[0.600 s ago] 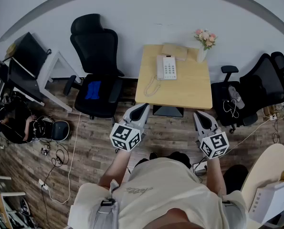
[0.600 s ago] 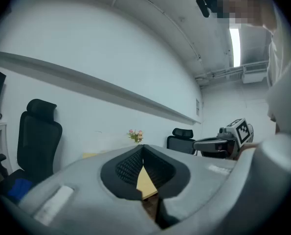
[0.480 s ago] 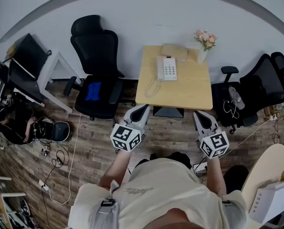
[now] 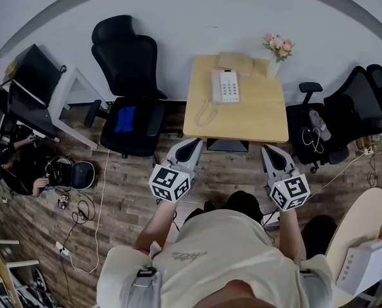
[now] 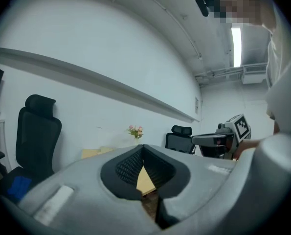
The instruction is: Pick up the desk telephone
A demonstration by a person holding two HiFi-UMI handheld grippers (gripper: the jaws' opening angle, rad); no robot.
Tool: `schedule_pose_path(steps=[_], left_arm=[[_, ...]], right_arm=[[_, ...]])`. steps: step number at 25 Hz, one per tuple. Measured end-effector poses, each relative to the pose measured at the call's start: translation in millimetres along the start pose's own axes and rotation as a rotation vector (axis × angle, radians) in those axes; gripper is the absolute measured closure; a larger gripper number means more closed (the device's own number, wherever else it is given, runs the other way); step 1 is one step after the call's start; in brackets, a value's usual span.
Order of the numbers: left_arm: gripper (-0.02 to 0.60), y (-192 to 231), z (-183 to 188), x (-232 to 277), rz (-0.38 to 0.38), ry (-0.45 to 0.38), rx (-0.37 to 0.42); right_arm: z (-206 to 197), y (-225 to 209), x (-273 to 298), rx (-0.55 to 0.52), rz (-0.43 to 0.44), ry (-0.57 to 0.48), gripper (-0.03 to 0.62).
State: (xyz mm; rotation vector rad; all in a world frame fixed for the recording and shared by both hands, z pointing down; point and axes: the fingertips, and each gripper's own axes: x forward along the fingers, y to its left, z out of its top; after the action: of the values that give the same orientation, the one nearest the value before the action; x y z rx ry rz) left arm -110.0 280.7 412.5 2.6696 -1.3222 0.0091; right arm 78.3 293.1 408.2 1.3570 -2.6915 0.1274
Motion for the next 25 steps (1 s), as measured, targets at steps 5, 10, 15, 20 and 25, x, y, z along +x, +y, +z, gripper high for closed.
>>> schedule_pose_path(steps=[5, 10, 15, 20, 25], left_arm=[[0.565, 7, -14, 16, -0.006, 0.028, -0.044], [0.565, 18, -28, 44, -0.006, 0.069, -0.062], [0.565, 37, -40, 72, 0.016, 0.151, -0.078], [0.565, 56, -15, 124, 0.015, 0.154, -0.004], [0.565, 58, 10, 169, 0.008, 0.124, 0.049]], right_arm=[[-10, -11, 6, -0.016, -0.02, 0.05, 0.592], [-26, -35, 24, 0.03, -0.021, 0.095, 0.592], [-40, -62, 56, 0.093, 0.006, 0.116, 0.592], [-27, -106, 103, 0.096, 0.033, 0.08, 0.592], [-17, -142, 132, 0.101, 0.067, 0.058, 0.592]])
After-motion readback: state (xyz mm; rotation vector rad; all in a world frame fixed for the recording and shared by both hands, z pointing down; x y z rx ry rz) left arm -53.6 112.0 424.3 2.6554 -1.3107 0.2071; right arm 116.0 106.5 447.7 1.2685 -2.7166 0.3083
